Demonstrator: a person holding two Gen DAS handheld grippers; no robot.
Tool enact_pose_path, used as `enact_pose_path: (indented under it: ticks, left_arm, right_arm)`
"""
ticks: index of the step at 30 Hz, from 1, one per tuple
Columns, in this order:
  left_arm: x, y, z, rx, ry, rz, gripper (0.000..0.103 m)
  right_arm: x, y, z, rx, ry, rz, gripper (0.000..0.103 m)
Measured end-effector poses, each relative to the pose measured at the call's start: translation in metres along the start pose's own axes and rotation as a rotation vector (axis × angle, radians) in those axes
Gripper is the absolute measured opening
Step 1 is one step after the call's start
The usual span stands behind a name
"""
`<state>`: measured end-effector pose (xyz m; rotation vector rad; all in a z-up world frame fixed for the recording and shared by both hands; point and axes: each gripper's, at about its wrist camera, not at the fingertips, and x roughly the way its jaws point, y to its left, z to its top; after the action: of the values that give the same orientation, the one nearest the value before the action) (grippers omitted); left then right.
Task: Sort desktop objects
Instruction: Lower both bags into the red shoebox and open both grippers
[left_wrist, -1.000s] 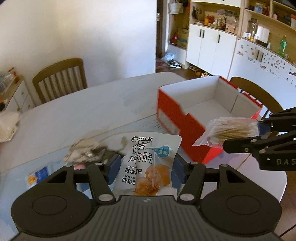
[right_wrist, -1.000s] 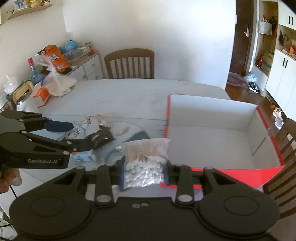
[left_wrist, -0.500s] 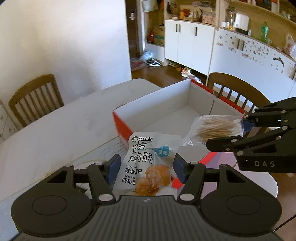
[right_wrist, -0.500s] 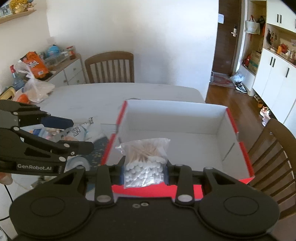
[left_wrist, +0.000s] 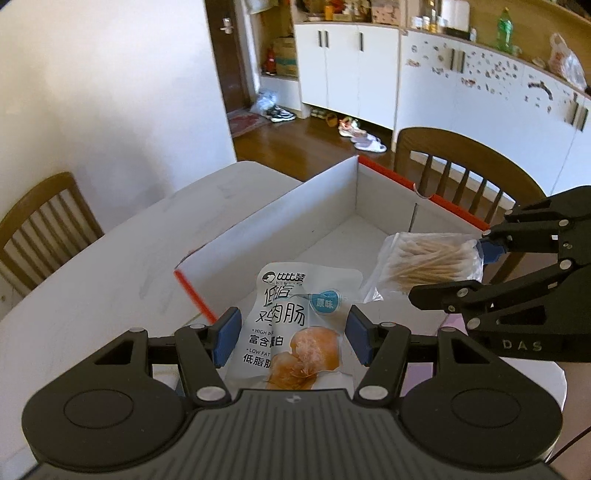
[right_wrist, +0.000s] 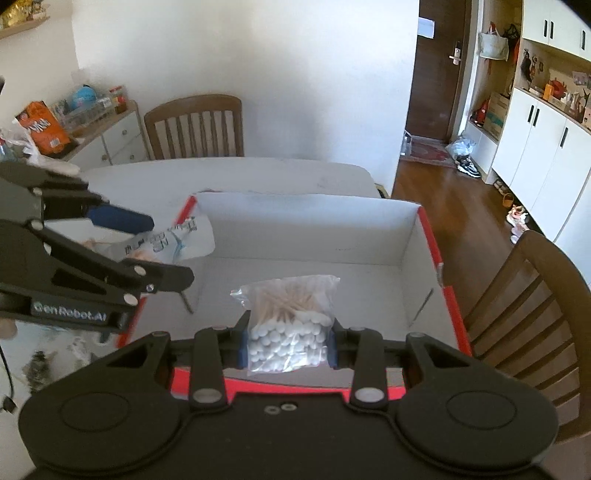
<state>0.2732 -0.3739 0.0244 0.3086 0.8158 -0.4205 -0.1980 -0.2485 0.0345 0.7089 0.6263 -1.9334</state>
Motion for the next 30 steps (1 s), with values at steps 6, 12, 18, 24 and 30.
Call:
enact_pose_path:
  ticks: [6, 12, 18, 24, 30]
  left_arm:
    - [0.032, -0.005, 0.015, 0.061, 0.046, -0.001, 0.060]
    - [0.068, -0.008, 0.022, 0.089, 0.129, -0.002, 0.060]
    - [0.101, -0.008, 0.027, 0.114, 0.213, 0.018, 0.060]
    - [0.123, -0.010, 0.028, 0.144, 0.240, 0.043, 0.060]
    - [0.143, -0.012, 0.027, 0.141, 0.298, 0.021, 0.060]
  right_arm:
    - [0.022, -0.014, 0.001, -0.029, 0.033, -0.028, 0.036]
    - [0.050, -0.021, 0.002, -0.049, 0.088, -0.029, 0.035]
    - [0.074, -0.030, 0.007, -0.051, 0.139, -0.011, 0.035]
    - [0.089, -0.030, 0.008, -0.081, 0.193, -0.002, 0.035]
    - [0.099, -0.032, 0.010, -0.080, 0.241, 0.013, 0.035]
